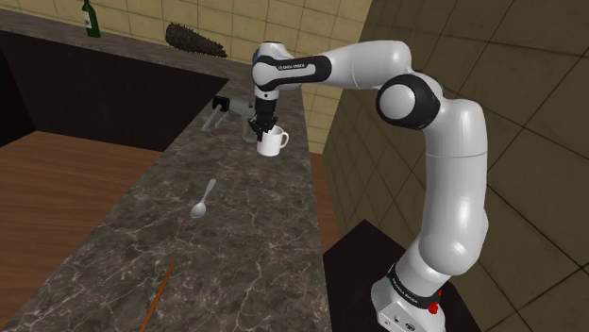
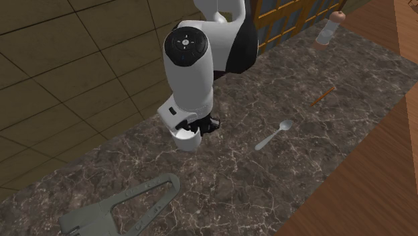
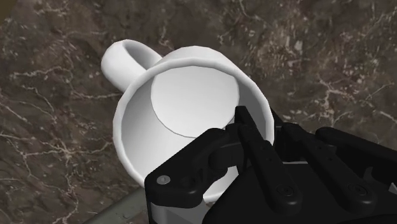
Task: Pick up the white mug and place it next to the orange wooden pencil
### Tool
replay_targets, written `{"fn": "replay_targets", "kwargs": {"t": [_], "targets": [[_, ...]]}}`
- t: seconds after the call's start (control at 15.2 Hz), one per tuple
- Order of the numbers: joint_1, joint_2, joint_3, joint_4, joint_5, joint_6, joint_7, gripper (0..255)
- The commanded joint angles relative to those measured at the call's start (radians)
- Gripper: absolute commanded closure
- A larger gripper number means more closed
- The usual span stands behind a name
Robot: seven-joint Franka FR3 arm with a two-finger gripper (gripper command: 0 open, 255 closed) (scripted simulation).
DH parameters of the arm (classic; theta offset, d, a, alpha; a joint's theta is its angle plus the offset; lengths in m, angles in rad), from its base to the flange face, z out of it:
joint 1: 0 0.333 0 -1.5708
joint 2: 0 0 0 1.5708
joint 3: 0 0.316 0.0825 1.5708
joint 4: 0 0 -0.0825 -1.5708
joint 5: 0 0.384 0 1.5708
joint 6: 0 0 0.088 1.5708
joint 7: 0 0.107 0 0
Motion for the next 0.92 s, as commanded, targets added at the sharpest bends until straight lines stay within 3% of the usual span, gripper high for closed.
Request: {"fn": "replay_targets", "kwargs": {"t": [0.0, 0.86], "targets": [[0.000, -0.007, 0.000, 0.019, 0.000, -0.026, 0.000, 255], [0.002, -0.018, 0.001, 0.176, 0.001, -0.194, -0.001, 255]]}}
